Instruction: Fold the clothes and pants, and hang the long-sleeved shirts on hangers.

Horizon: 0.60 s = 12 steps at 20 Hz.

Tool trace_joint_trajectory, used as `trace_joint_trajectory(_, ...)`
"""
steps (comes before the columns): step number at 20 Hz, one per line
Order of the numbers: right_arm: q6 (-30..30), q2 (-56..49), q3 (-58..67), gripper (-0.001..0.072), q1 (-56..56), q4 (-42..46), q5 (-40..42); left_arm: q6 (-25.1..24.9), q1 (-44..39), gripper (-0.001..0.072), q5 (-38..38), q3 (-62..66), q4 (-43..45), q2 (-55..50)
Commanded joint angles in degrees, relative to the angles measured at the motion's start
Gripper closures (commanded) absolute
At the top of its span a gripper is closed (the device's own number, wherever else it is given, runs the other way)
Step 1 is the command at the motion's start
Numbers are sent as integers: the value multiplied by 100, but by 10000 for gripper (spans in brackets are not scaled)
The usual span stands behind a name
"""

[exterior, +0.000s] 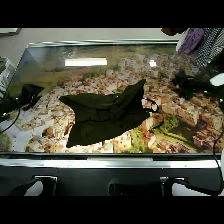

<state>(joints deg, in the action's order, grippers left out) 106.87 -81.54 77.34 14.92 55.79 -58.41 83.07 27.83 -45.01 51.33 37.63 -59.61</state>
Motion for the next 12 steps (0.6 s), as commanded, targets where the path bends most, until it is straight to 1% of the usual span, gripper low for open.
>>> trace_joint_trajectory(1, -813, 170, -315, 218, 664, 24, -1923, 4, 586, 168, -1408, -293, 688, 815)
trace_joint_trajectory(3, -855, 170, -863, 204, 474, -225, -1799, 170, 605, 168, -1458, -907, 699, 1305)
trace_joint_trajectory(5, -1012, 170, -1486, 205, 105, -614, -1292, 452, 599, 169, -1451, -1641, 697, 1794)
trace_joint_trajectory(7, -1067, 131, -1849, 205, -339, -728, -669, 459, 599, 168, -1523, -2232, 695, 2208)
trace_joint_trajectory(9, -1064, -9, -1950, 206, -824, -743, -151, 459, 599, 167, -1668, -2583, 649, 2470)
trace_joint_trajectory(12, -798, -391, -1945, 210, -1425, -769, 435, 452, 599, 159, -1856, -2776, 686, 2496)
